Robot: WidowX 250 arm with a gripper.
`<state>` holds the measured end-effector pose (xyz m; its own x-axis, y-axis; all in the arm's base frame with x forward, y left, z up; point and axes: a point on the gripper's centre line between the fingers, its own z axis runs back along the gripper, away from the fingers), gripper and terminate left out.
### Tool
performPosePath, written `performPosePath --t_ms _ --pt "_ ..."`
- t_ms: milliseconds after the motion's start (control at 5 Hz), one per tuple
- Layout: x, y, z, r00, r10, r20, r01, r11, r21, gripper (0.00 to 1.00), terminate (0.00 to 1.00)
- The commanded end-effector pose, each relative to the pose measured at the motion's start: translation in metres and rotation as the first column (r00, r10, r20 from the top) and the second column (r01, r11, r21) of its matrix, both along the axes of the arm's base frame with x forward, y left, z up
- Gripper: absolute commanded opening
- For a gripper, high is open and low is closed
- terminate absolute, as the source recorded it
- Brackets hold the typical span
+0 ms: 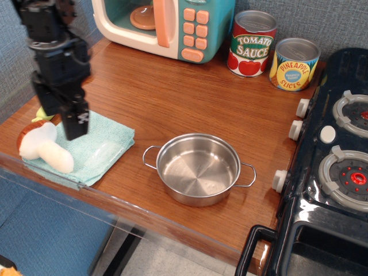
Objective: Move pot to the right of the spoon.
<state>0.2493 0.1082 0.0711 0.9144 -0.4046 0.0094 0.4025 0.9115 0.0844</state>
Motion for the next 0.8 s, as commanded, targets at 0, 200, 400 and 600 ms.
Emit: performPosePath --t_ms 0,200,400,600 --pt "0.004 -0.097 0.015 0.942 -0.330 0.066 0.329 0.944 0.027 1.00 0.00" --pt "-0.003 -0.146 0.000 0.899 -0.436 0.049 0.435 0.900 0.030 1.00 0.00" --pt "-0.002 -0.179 -0.021 0.899 -0.435 0.041 0.434 0.900 0.042 1.00 0.00" --pt "0.002 -0.190 -0.034 0.914 -0.404 0.037 0.401 0.914 0.056 1.00 0.00"
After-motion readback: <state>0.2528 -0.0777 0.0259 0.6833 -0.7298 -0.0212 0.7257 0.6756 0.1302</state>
